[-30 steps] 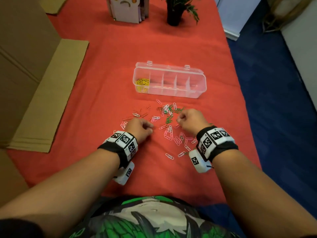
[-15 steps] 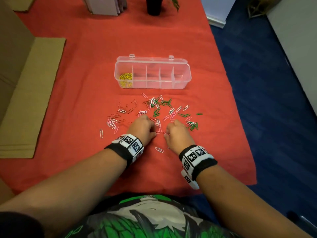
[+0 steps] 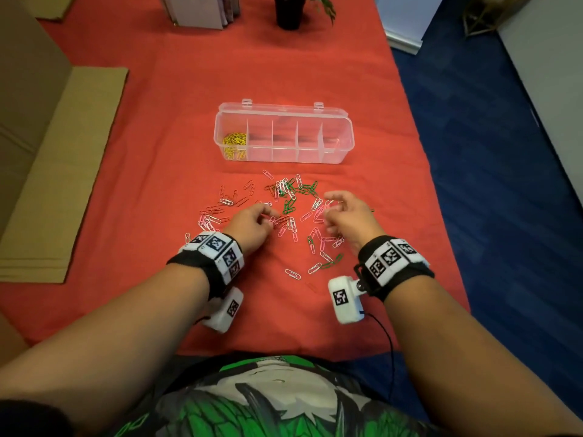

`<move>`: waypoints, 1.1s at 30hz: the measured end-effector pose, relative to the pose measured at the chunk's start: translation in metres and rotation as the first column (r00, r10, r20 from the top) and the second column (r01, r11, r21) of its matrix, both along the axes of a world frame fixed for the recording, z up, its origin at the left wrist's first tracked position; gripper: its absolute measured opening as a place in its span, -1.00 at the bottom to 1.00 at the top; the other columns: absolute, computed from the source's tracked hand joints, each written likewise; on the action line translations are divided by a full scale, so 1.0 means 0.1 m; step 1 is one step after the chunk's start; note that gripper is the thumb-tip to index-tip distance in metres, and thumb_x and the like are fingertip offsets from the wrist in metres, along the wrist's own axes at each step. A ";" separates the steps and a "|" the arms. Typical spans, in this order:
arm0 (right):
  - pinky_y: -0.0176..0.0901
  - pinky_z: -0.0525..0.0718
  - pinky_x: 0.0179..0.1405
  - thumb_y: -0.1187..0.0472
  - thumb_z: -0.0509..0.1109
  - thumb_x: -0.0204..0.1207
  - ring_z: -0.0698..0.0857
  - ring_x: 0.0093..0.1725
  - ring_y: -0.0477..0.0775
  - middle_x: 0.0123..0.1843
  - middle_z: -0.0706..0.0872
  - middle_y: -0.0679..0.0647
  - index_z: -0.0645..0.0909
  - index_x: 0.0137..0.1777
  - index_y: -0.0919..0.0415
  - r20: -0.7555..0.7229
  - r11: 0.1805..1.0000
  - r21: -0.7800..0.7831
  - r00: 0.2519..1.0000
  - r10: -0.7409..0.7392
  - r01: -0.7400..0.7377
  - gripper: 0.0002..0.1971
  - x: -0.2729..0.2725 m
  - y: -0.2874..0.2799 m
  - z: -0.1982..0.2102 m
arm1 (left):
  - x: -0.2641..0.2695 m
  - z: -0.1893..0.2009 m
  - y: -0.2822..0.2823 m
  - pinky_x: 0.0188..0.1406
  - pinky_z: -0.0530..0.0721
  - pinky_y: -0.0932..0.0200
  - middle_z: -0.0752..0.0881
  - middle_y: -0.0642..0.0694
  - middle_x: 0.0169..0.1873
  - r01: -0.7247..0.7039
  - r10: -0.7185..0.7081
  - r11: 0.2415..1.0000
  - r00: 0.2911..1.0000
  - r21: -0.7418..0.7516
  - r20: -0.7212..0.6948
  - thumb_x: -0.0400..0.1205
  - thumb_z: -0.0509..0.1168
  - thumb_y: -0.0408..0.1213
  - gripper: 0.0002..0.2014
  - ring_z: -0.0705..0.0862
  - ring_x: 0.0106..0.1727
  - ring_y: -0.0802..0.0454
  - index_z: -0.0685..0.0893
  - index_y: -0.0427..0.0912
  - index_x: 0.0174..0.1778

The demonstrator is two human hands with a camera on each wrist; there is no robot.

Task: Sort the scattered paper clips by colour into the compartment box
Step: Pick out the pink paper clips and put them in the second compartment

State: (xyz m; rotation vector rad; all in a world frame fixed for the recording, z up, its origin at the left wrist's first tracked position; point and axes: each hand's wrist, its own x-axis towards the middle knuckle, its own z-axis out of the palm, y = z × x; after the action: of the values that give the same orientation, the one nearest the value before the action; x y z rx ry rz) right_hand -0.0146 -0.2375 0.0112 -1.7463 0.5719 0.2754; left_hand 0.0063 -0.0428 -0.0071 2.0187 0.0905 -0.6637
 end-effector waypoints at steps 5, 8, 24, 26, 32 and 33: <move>-0.42 0.55 -0.62 0.57 0.02 0.49 0.51 -0.44 -0.04 -0.35 0.54 0.12 0.55 -0.32 0.28 -0.075 0.956 0.225 0.982 -0.175 0.188 -0.66 0.14 -0.03 0.09 | 0.04 0.18 -0.05 -0.50 0.60 0.30 0.50 -0.10 -0.41 -0.365 0.271 0.888 0.907 -0.280 -0.323 0.54 0.00 -0.60 -0.70 0.52 -0.43 0.08 0.47 -0.16 -0.36; -0.30 0.44 -0.61 0.41 0.23 0.47 0.46 -0.49 -0.01 -0.41 0.54 0.09 0.58 -0.34 0.20 -0.116 0.994 -0.005 0.987 -0.108 0.108 -0.78 0.22 -0.07 0.00 | 0.07 0.25 -0.05 -0.47 0.49 0.26 0.44 -0.10 -0.45 -0.459 0.327 0.835 0.857 -0.304 -0.398 0.48 -0.05 -0.55 -0.73 0.43 -0.46 0.03 0.41 -0.17 -0.43; -0.01 0.55 0.22 0.40 0.16 0.50 0.58 0.28 0.30 0.29 0.52 0.32 0.45 0.25 0.41 -0.291 0.523 -0.700 0.863 0.412 -0.486 -0.68 0.16 0.24 -0.07 | 0.05 -0.04 -0.04 0.11 0.53 0.09 0.64 -0.24 0.03 0.174 -0.373 0.827 0.881 0.535 0.291 0.56 0.32 -0.18 -0.78 0.63 0.10 -0.20 0.72 -0.22 0.01; -0.06 0.54 0.19 0.38 0.16 0.52 0.57 0.26 0.29 0.25 0.56 0.34 0.48 0.20 0.41 -0.271 0.565 -0.669 0.866 0.419 -0.483 -0.73 0.17 0.23 -0.07 | 0.04 -0.04 -0.05 0.07 0.52 0.07 0.65 -0.28 0.01 0.160 -0.346 0.843 0.893 0.514 0.289 0.59 0.27 -0.16 -0.77 0.62 0.07 -0.22 0.68 -0.27 -0.06; -0.26 0.43 -0.17 0.30 0.24 0.55 0.61 -0.11 0.14 -0.29 0.58 -0.03 0.53 -0.01 0.17 -0.130 0.813 -0.470 0.938 0.322 -0.344 -0.92 0.18 0.18 -0.10 | 0.13 -0.01 0.04 -0.17 0.39 0.09 0.59 -0.26 -0.27 0.020 -0.052 0.978 0.988 0.209 0.148 0.67 0.12 -0.24 -0.76 0.53 -0.15 -0.11 0.53 -0.19 -0.31; -0.26 0.42 -0.19 0.29 0.24 0.56 0.58 -0.17 0.11 -0.35 0.51 -0.08 0.54 0.01 0.15 -0.114 0.837 -0.433 0.941 0.319 -0.336 -0.91 0.19 0.18 -0.09 | 0.13 -0.01 0.06 -0.24 0.35 0.10 0.53 -0.16 -0.36 -0.009 -0.009 0.988 0.993 0.153 0.121 0.68 0.13 -0.20 -0.72 0.47 -0.22 -0.05 0.46 -0.12 -0.37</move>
State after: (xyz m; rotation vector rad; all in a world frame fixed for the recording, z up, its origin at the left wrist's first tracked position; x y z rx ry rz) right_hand 0.0046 -0.2191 0.0020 -2.2980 0.3733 0.4434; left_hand 0.0196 -0.0365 -0.0084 2.2018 0.0714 -0.5464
